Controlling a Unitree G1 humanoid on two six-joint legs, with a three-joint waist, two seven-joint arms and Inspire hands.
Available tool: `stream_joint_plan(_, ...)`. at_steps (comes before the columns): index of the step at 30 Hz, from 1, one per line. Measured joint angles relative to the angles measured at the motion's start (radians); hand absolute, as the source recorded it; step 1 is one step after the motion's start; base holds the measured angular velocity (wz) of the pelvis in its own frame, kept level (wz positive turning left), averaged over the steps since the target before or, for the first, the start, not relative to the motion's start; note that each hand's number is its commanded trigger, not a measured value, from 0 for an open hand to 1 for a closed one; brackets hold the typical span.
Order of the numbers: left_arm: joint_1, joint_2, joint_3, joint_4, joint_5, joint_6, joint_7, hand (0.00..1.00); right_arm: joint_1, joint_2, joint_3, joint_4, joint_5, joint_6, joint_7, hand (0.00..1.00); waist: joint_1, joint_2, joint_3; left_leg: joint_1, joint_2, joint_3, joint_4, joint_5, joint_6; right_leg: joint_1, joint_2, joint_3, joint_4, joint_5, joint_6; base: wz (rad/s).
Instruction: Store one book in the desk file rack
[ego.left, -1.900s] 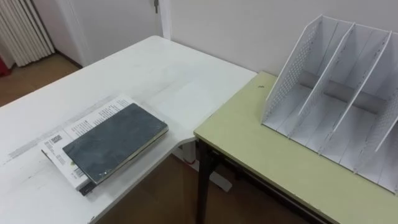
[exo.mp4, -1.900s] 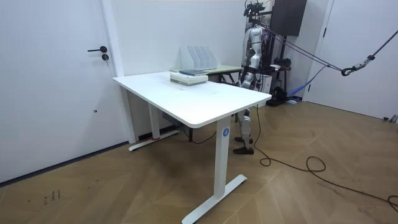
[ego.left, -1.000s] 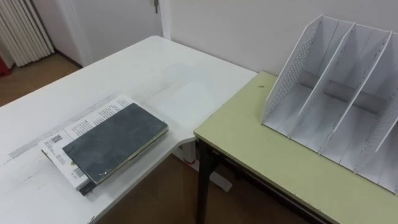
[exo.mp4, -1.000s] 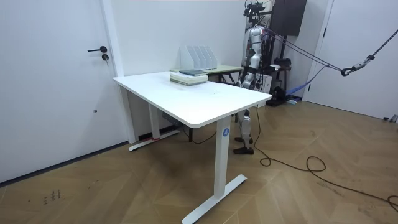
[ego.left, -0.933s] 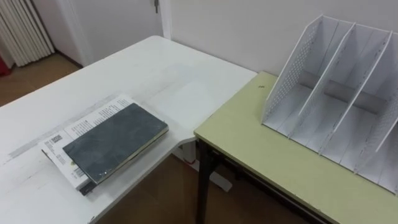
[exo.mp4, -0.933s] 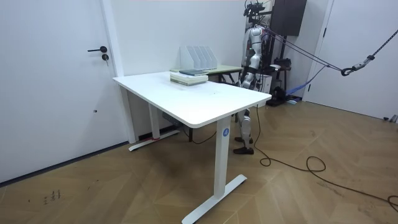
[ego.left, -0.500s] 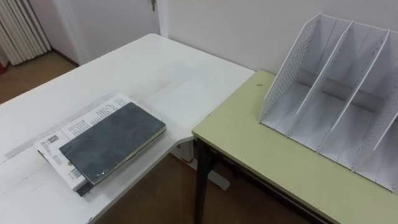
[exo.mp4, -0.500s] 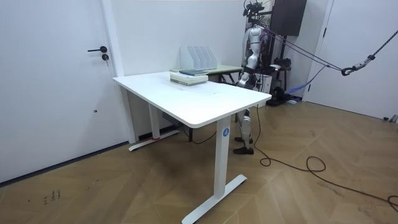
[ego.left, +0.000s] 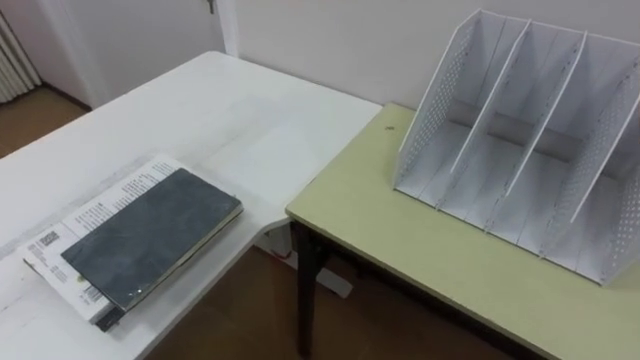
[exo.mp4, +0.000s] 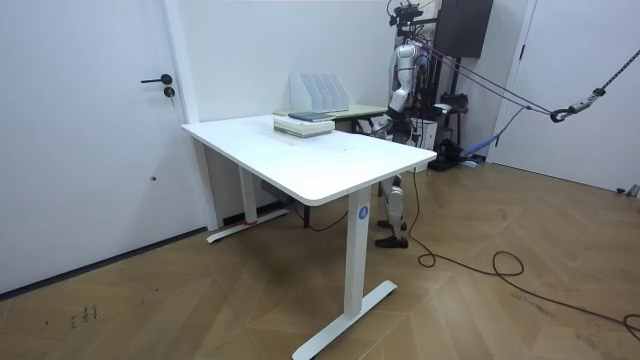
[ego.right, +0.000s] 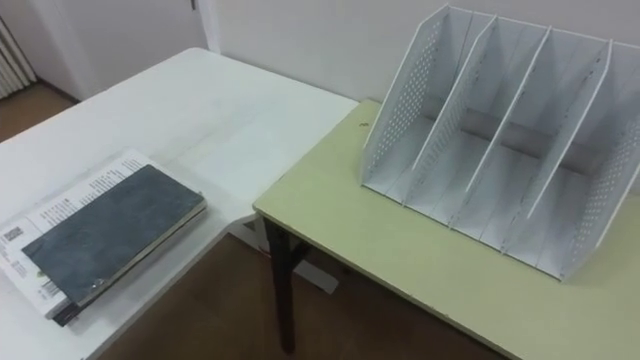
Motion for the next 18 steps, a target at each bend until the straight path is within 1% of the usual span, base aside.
stream_joint_plan(3, -0.004, 0.011, -0.040, -0.112, 0.063, 0.003, 0.000, 0.00, -0.002, -0.001, 0.016, -0.005, -0.001, -0.002, 0.006, 0.00, -0.004, 0.000, -0.0033, 0.001, -0.001, 0.000, 0.002, 0.000, 0.000, 0.003, -0.001, 0.000, 0.002, 0.000, 0.000, 0.00)
stream_joint_plan(4, -0.005, 0.013, -0.049, -0.175, 0.088, 0.003, 0.000, 0.00, -0.005, -0.002, 0.020, -0.004, -0.002, -0.004, 0.009, 0.00, -0.007, 0.000, -0.0032, 0.000, -0.001, 0.000, 0.003, 0.000, 0.000, 0.003, -0.001, 0.001, 0.002, 0.000, 0.000, 0.00)
stream_joint_plan(5, -0.009, 0.011, -0.052, -0.217, 0.107, 0.001, 0.003, 0.00, -0.009, -0.003, 0.021, -0.002, -0.002, -0.003, 0.011, 0.00, -0.010, 0.000, -0.0034, 0.000, -0.001, 0.000, 0.003, 0.000, 0.000, 0.004, -0.001, 0.003, 0.002, 0.000, 0.000, 0.00)
stream_joint_plan(7, -0.013, 0.011, -0.053, -0.255, 0.121, -0.003, 0.020, 0.00, -0.010, -0.003, 0.020, -0.003, -0.002, -0.004, 0.019, 0.00, -0.017, 0.002, -0.0048, 0.000, -0.001, 0.000, 0.003, 0.000, 0.000, 0.004, 0.000, 0.003, 0.001, 0.000, 0.000, 0.00)
stream_joint_plan(10, -0.002, 0.029, -0.061, -0.356, 0.147, -0.003, 0.025, 0.00, -0.007, -0.005, 0.021, -0.009, 0.004, -0.004, 0.032, 0.00, -0.019, 0.004, -0.0054, -0.002, 0.000, -0.002, 0.003, 0.000, 0.000, 0.002, 0.001, 0.004, -0.001, 0.000, 0.000, 0.00)
stream_joint_plan(11, -0.002, 0.035, -0.067, -0.398, 0.153, -0.005, 0.038, 0.00, -0.007, -0.006, 0.022, -0.009, 0.006, -0.004, 0.033, 0.00, -0.019, 0.005, -0.0059, -0.004, -0.001, -0.001, 0.003, 0.000, 0.000, 0.001, 0.001, 0.004, -0.002, 0.000, 0.000, 0.06)
stream_joint_plan(12, -0.002, 0.037, -0.067, -0.442, 0.166, -0.006, 0.052, 0.00, -0.008, -0.006, 0.022, -0.009, 0.009, -0.004, 0.035, 0.00, -0.018, 0.006, -0.0065, -0.006, -0.001, -0.001, 0.003, 0.000, 0.000, 0.001, 0.001, 0.004, -0.002, 0.000, 0.000, 0.07)
stream_joint_plan(13, -0.002, 0.038, -0.066, -0.462, 0.169, -0.009, 0.062, 0.00, -0.008, -0.006, 0.022, -0.008, 0.011, -0.004, 0.038, 0.00, -0.018, 0.006, -0.0068, -0.006, -0.001, -0.001, 0.003, 0.000, 0.000, 0.001, 0.001, 0.004, -0.002, 0.000, 0.000, 0.08)
stream_joint_plan(15, 0.003, 0.052, -0.064, -0.590, 0.175, -0.012, 0.069, 0.00, -0.008, -0.008, 0.019, -0.002, 0.010, -0.010, 0.044, 0.00, -0.019, 0.009, -0.0089, -0.012, -0.002, -0.004, 0.005, 0.000, 0.000, 0.001, 0.000, 0.001, -0.003, 0.000, 0.000, 0.09)
stream_joint_plan(16, 0.003, 0.056, -0.063, -0.620, 0.180, -0.013, 0.075, 0.00, -0.008, -0.008, 0.019, 0.001, 0.009, -0.012, 0.046, 0.00, -0.019, 0.010, -0.0095, -0.013, -0.002, -0.004, 0.005, 0.000, 0.000, 0.001, 0.000, -0.001, -0.003, 0.000, 0.000, 0.09)
stream_joint_plan(17, 0.003, 0.062, -0.058, -0.678, 0.185, -0.016, 0.095, 0.00, -0.008, -0.009, 0.018, 0.002, 0.008, -0.012, 0.048, 0.00, -0.019, 0.011, -0.0102, -0.012, -0.002, -0.004, 0.005, 0.000, 0.000, 0.002, 0.000, -0.004, -0.003, 0.000, 0.000, 0.07)
stream_joint_plan(18, 0.002, 0.066, -0.053, -0.716, 0.185, -0.029, 0.127, 0.00, -0.008, -0.010, 0.018, 0.001, 0.006, -0.012, 0.052, 0.00, -0.019, 0.013, -0.0116, -0.011, -0.002, -0.004, 0.005, 0.000, 0.000, 0.005, 0.000, -0.006, -0.003, 0.000, 0.000, 0.05)
